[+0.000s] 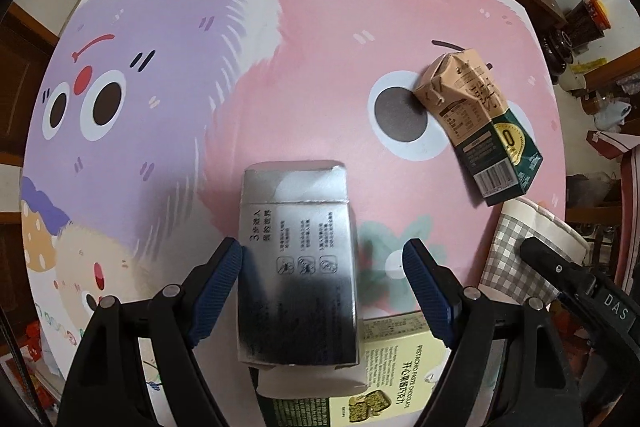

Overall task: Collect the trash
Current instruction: 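Grasp the silver box with the left gripper while the right gripper grasps the white paper cup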

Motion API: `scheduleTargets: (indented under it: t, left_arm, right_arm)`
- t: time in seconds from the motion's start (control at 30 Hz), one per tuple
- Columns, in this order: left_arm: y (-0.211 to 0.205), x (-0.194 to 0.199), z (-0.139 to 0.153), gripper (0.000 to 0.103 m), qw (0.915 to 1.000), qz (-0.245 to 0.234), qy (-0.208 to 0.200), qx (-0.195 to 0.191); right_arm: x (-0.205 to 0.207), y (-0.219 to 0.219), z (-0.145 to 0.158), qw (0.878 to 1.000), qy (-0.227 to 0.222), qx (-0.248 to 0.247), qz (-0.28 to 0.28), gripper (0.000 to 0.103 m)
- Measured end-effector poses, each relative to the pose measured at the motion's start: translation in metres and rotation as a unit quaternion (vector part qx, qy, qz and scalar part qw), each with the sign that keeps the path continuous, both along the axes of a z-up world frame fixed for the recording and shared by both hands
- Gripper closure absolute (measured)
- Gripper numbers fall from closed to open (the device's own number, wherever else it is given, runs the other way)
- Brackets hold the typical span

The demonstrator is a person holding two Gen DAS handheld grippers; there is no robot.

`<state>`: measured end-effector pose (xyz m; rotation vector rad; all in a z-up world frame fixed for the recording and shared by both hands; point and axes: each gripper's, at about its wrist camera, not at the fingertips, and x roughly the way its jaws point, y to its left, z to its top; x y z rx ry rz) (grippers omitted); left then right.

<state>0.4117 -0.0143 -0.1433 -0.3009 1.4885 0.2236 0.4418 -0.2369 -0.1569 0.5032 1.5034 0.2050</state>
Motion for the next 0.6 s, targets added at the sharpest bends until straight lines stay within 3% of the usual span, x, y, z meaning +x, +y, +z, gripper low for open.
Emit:
scheduleTargets:
  t: [0.33,0.37,0.4,0.6]
  left_arm:
    - [-0.002,-0.002,-0.015,0.022,0.9995,-0.004,0.028,0.014]
    - [-0.002,-0.003,-0.016,0.028,0.9995,-0.003,0.027,0.013]
    - [-0.002,-0.004,-0.016,0.043,0.9996,-0.003,0.026,0.014]
    - [0.001,-0.015,-0.003,0.044,0.9995,-0.008,0.0,0.031]
  right_arm:
    - [-0.006,0.013,0.008,0.999,-0.025,-0.007,0.031,0.072]
    - [-0.007,0.014,0.011,0.999,-0.031,-0.008,0.034,0.073]
    - [-0.007,0.015,0.013,0.999,-0.035,-0.007,0.036,0.073]
    - [-0.015,0.016,0.03,0.997,-0.066,-0.001,0.044,0.079]
